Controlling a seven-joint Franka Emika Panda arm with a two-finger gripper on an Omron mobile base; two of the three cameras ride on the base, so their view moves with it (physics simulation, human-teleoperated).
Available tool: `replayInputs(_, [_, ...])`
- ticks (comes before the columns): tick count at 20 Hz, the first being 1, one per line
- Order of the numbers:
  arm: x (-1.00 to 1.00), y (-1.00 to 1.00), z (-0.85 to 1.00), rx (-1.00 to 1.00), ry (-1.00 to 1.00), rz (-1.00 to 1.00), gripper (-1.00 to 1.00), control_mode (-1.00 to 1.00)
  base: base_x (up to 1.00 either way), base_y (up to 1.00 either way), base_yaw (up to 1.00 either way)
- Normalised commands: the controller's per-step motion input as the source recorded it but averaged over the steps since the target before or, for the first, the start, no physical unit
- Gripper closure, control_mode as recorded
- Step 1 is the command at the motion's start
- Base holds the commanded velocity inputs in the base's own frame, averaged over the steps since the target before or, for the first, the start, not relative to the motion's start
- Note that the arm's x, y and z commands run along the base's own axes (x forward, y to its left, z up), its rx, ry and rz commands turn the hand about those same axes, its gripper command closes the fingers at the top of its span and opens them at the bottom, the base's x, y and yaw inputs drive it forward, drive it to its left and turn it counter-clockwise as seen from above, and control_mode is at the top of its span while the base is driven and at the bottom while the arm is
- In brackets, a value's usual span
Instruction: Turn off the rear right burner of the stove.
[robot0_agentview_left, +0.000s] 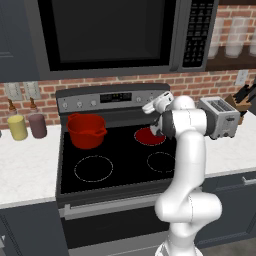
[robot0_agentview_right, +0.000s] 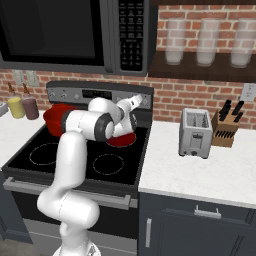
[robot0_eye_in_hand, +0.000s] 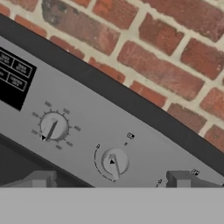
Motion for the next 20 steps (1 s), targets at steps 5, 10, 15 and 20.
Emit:
replayInputs(5, [0.20, 0.00, -0.02, 0.00, 0.00, 0.00, -1.00, -1.00, 0.00, 0.00, 0.00])
replayInputs(10, [0.12, -0.03, -0.10, 0.00, 0.00, 0.00, -1.00, -1.00, 0.00, 0.00, 0.00])
replayInputs(15, [0.17, -0.02, -0.08, 0.00, 0.00, 0.00, -1.00, -1.00, 0.00, 0.00, 0.00])
replayInputs(20, [0.17, -0.01, -0.06, 0.00, 0.00, 0.00, -1.00, -1.00, 0.00, 0.00, 0.00])
